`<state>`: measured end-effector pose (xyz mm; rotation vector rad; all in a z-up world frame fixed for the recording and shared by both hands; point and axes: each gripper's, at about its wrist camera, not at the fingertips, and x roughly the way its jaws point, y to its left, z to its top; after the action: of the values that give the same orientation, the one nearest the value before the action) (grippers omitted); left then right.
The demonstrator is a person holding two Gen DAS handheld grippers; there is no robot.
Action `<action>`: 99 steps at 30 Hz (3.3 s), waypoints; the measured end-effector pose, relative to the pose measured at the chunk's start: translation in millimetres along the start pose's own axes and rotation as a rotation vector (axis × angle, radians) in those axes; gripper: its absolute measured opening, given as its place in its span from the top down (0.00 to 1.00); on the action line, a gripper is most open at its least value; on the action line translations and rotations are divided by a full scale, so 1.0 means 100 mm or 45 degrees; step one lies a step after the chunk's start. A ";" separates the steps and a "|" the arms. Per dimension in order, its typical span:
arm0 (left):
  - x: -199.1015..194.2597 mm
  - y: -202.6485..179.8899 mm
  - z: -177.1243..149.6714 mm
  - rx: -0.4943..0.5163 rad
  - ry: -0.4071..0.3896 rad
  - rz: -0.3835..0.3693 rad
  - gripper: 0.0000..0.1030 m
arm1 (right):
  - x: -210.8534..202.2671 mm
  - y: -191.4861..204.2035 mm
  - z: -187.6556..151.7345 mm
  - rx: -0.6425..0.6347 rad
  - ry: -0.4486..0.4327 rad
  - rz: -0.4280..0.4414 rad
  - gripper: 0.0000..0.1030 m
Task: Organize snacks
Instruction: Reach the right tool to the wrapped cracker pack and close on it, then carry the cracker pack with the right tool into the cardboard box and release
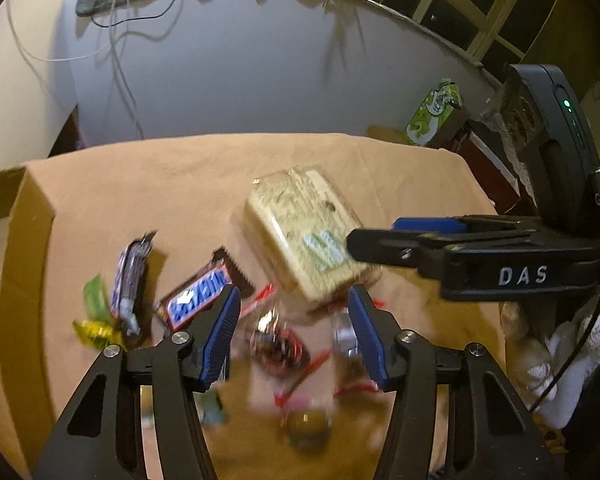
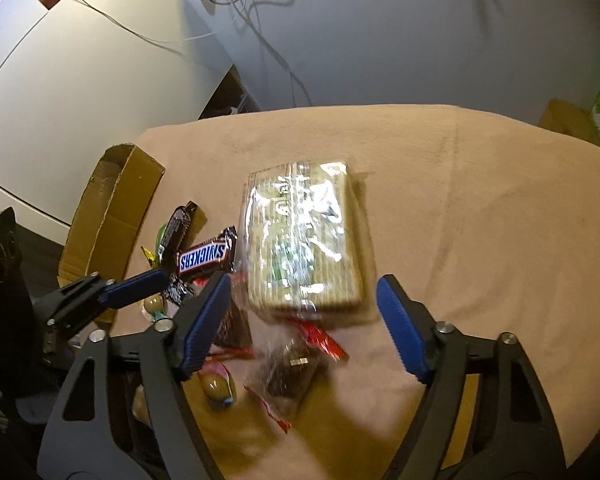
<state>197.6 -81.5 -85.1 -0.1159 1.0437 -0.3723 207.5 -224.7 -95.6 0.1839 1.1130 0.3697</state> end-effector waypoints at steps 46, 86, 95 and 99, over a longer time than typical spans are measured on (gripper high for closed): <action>-0.76 0.44 -0.03 -0.049 -0.146 0.036 0.58 | -0.01 0.76 0.29 -0.037 0.046 0.109 0.46; -1.64 2.29 -0.88 -0.415 -0.218 0.225 0.58 | 1.11 3.04 0.19 -0.390 0.247 0.232 0.46; -1.71 2.34 -0.92 -0.428 -0.235 0.273 0.59 | 1.01 3.10 0.18 -0.422 0.212 0.226 0.45; -1.75 2.29 -0.93 -0.415 -0.249 0.284 0.60 | 0.90 3.07 0.18 -0.441 0.177 0.204 0.40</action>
<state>95.9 201.1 -49.7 -0.3183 0.9059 0.0139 197.5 94.0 -62.9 -0.0606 1.1553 0.7199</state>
